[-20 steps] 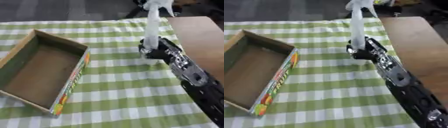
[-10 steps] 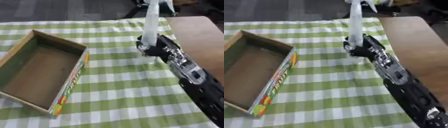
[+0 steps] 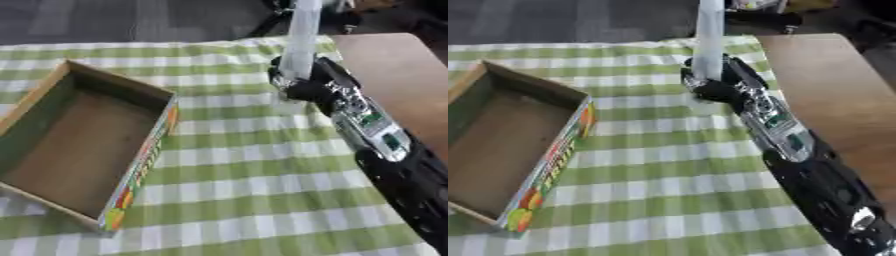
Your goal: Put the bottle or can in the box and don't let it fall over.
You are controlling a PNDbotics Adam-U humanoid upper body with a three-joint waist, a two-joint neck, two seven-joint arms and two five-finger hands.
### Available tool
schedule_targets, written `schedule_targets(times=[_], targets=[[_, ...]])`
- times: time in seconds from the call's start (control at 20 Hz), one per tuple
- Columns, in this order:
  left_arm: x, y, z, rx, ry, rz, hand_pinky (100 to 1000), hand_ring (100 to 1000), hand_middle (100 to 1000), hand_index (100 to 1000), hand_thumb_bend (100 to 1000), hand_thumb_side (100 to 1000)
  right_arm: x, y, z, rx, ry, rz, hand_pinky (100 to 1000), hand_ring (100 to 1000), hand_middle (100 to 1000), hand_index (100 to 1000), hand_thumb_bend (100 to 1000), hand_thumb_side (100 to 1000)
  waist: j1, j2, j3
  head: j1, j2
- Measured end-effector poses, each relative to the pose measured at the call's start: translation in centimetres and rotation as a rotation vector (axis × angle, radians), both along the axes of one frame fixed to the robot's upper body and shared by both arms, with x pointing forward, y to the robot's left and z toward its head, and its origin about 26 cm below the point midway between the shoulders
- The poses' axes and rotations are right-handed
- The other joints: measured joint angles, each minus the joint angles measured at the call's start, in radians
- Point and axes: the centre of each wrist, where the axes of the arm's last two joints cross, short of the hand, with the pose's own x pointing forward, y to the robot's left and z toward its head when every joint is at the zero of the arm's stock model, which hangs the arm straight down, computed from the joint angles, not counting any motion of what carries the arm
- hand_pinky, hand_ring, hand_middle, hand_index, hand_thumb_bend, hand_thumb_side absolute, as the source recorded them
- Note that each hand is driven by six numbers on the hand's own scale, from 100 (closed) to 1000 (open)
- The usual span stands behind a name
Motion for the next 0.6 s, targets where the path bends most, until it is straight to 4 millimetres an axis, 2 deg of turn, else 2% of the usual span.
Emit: schedule_targets(times=[0.35,0.6], targets=[[0.0,-0.1,-0.1,-0.002,0.003,-0.008,1000,541,739,799,166,845,0.0,4.5,4.7,-0.015,-0.126,0.148,1000,802,366,173,100,100,0.000,-0.020,-0.003,-0.008,0.009],[0.0,-0.1,-0.1,-0.004,0.005,-0.009,1000,541,738,799,167,845,0.1,8.4,6.4,-0.017,-0.149,0.286,1000,809,367,174,100,100,-0.003,-0.030,-0.007,-0.013,0.013]])
